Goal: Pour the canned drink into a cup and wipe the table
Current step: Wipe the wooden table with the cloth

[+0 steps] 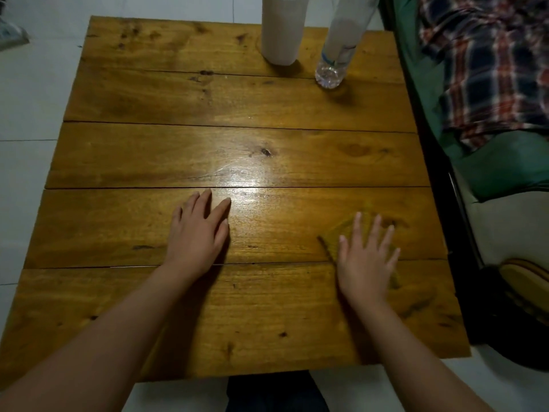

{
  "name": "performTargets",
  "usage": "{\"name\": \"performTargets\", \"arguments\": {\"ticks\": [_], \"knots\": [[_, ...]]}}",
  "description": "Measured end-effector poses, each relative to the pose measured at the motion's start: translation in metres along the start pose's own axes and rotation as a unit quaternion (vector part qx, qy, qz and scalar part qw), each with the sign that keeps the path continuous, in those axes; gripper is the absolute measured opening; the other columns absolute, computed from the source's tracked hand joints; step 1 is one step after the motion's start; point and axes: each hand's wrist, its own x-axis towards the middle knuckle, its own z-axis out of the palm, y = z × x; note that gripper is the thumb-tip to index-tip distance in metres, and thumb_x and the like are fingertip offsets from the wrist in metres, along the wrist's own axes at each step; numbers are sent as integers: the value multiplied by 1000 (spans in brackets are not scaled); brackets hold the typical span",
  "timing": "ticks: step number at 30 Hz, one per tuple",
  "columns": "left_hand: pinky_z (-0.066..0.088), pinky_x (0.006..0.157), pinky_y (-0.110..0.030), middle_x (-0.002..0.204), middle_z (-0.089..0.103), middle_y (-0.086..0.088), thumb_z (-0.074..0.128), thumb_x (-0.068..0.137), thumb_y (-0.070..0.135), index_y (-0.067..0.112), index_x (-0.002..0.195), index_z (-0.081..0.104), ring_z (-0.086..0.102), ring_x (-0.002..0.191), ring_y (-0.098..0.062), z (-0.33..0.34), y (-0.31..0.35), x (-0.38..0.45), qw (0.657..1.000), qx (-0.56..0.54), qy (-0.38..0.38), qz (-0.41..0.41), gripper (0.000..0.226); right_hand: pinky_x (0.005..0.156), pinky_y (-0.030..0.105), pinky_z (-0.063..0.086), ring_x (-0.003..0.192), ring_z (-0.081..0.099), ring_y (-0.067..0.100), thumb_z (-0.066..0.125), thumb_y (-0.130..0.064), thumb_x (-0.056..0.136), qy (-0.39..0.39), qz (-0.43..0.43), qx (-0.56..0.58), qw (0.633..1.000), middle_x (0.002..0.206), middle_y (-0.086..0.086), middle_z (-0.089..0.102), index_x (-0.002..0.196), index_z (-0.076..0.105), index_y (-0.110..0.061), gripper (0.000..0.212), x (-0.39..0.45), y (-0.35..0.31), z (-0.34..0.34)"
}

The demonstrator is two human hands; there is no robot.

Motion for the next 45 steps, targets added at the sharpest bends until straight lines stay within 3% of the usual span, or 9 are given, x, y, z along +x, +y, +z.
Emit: {"name": "performTargets", "arguments": {"ticks": [6, 16, 19, 21, 25, 27, 31, 38, 45], "knots": [[13, 114, -47, 154, 22, -10, 38, 97, 33, 28, 142, 34, 14, 142, -28, 0, -6, 0, 1000, -20, 6, -2, 46, 112, 55, -3, 142, -12, 26, 16, -45, 97, 10, 48, 67, 997, 156, 9, -9, 147, -2, -23, 57, 44, -12, -14], [18, 114, -49, 152, 25, -10, 34, 97, 36, 29, 142, 32, 19, 141, -27, -1, -17, -3, 1000, -8, 9, -25, 46, 111, 55, -12, 137, -26, 24, 15, -47, 97, -80, -273, -20, 958, 150, 3, -27, 143, -15, -29, 57, -30, -129, 14], [19, 113, -50, 153, 25, -9, 29, 98, 39, 30, 142, 31, 18, 141, -26, 0, -18, -7, 999, -5, 10, -32, 46, 112, 57, 2, 142, -5, 27, 19, -45, 96, -37, -340, -72, 937, 156, 6, -1, 146, 6, -26, 55, -59, -120, 32], [17, 114, -49, 154, 22, -8, 31, 98, 38, 31, 143, 29, 16, 142, -26, 0, -17, -10, 999, -1, 4, -36, 46, 111, 57, 15, 142, 15, 26, 19, -45, 92, -35, -331, -72, 940, 153, 6, 23, 144, 24, -24, 56, -65, -104, 36], [15, 114, -47, 155, 19, -7, 31, 97, 38, 31, 144, 27, 12, 143, -25, -2, -11, -11, 999, 0, -4, -45, 47, 108, 54, 16, 140, 18, 24, 23, -45, 92, -37, -286, -62, 955, 151, 6, 27, 143, 27, -23, 55, -57, -69, 32], [15, 115, -47, 155, 19, -7, 30, 97, 38, 31, 144, 27, 12, 143, -25, -4, -8, -11, 999, -5, -6, -46, 47, 111, 55, 17, 141, 18, 27, 20, -46, 93, -31, -247, -67, 966, 152, 5, 21, 144, 23, -24, 56, -46, -55, 25], [16, 115, -46, 155, 18, -7, 31, 97, 38, 31, 144, 27, 13, 143, -25, -4, -3, -8, 999, -17, -8, -50, 47, 113, 46, -5, 140, -17, 20, 9, -48, 95, -39, -186, -33, 981, 154, 0, -16, 144, -9, -31, 55, -12, -32, 6], [12, 117, -46, 156, 16, -8, 32, 97, 39, 31, 144, 27, 9, 144, -26, 1, 6, -8, 997, -38, -5, -73, 48, 112, 48, -7, 141, -18, 22, 18, -45, 98, -59, -177, 0, 982, 154, 1, -16, 145, -9, -30, 57, 17, -46, -13], [22, 114, -49, 153, 21, -9, 39, 96, 37, 21, 143, 29, 19, 141, -26, 1, 33, -8, 993, -75, 2, -89, 51, 105, 38, 30, 132, 33, 23, 41, -27, 96, 43, -140, 115, 982, 141, 7, 41, 137, 36, -14, 44, 14, -15, -29]]}}
